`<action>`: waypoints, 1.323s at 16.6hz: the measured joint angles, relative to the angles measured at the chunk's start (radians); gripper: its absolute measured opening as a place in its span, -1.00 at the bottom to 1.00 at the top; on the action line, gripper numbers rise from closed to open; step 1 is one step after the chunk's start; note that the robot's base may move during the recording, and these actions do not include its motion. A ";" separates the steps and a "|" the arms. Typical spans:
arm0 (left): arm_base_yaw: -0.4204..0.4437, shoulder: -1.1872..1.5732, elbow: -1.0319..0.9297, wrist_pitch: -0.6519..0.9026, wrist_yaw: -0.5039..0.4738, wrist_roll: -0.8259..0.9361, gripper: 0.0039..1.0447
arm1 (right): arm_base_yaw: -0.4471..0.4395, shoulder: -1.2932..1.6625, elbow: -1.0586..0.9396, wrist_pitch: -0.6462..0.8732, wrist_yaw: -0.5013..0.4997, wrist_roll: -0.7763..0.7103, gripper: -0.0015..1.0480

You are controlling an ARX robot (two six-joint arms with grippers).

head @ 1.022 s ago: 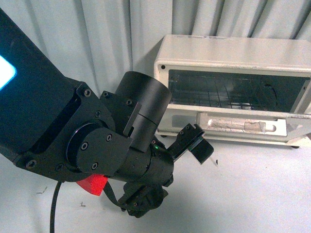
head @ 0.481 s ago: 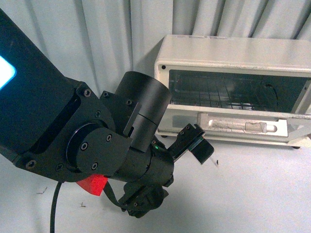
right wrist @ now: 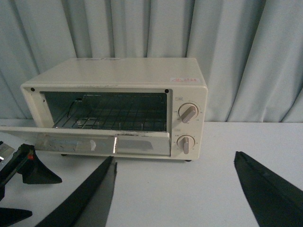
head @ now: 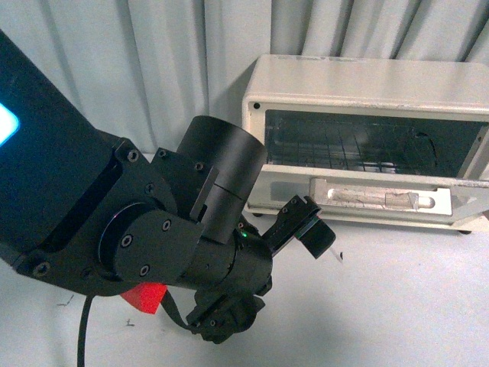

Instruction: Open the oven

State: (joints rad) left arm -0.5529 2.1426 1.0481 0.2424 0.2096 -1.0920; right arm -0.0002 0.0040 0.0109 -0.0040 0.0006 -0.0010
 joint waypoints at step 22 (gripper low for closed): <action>0.377 -0.842 -1.050 1.033 -0.386 1.074 -0.97 | 0.000 0.000 0.000 0.000 0.000 0.000 0.87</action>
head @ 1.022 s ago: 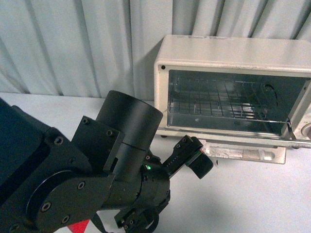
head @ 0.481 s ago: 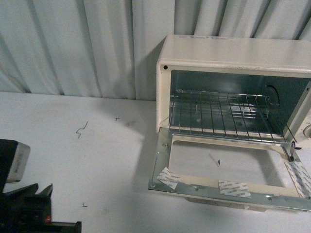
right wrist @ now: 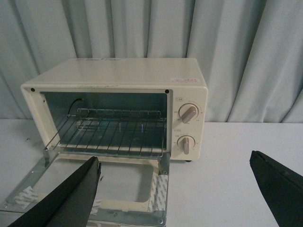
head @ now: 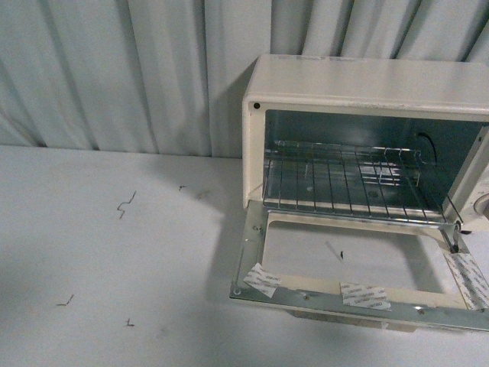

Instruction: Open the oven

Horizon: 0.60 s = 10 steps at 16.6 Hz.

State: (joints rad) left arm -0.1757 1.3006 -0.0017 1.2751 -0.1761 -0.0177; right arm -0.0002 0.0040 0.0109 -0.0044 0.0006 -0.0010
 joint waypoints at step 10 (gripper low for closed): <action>0.175 -0.846 0.006 -0.819 0.176 0.000 -0.97 | 0.000 0.000 0.000 0.000 0.000 0.000 0.87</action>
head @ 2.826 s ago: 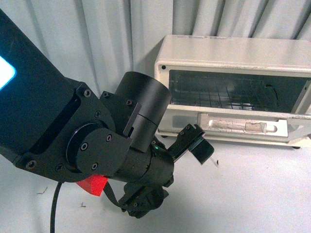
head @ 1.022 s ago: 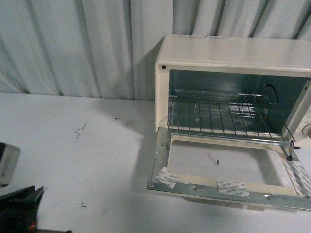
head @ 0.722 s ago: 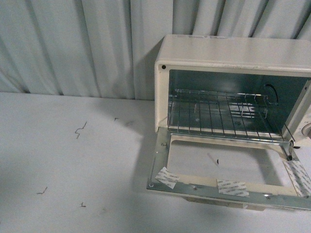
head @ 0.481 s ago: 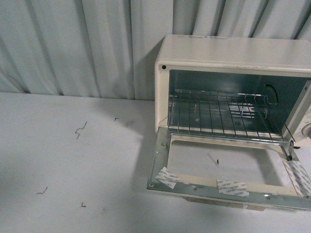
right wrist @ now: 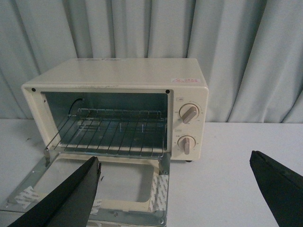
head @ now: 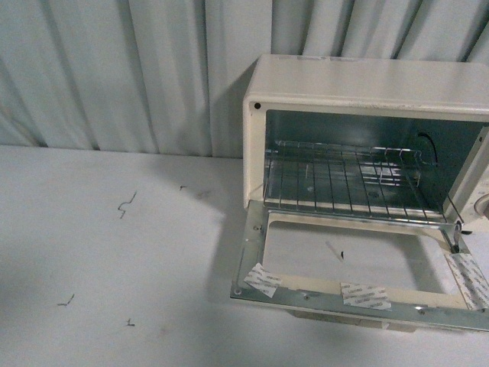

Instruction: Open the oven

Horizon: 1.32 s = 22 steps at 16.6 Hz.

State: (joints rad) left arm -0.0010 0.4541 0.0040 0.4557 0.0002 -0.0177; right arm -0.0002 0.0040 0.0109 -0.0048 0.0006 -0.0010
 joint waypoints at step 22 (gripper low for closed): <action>0.000 -0.447 0.002 -0.459 0.000 0.000 -0.97 | 0.000 0.000 0.000 0.001 0.000 0.000 0.87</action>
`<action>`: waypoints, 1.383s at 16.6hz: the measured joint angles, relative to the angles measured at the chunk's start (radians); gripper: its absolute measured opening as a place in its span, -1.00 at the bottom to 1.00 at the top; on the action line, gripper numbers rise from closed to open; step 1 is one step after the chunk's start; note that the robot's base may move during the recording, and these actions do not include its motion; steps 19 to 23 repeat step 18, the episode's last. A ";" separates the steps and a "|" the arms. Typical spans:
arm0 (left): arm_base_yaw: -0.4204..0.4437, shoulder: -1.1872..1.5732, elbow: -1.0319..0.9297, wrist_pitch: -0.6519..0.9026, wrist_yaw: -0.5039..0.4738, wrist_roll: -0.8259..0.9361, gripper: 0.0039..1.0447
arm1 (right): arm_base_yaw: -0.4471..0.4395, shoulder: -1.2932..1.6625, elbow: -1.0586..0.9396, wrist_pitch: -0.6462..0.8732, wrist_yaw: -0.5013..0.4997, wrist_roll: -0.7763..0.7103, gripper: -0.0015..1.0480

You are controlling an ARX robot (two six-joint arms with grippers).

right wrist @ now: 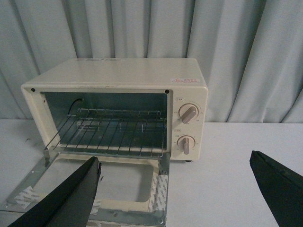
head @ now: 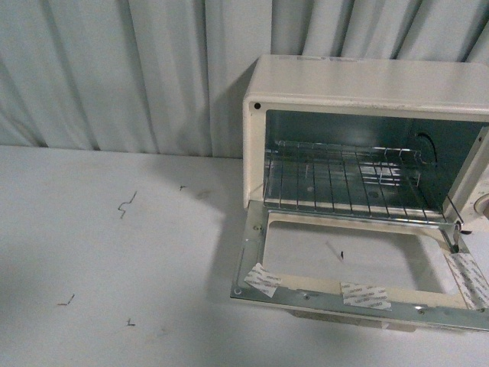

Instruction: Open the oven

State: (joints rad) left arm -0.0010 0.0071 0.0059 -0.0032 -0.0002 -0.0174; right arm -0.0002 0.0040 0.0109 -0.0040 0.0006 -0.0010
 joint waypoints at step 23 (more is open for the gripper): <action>0.000 0.000 0.000 0.000 0.000 0.000 0.88 | 0.000 0.000 0.000 0.000 0.000 0.000 0.87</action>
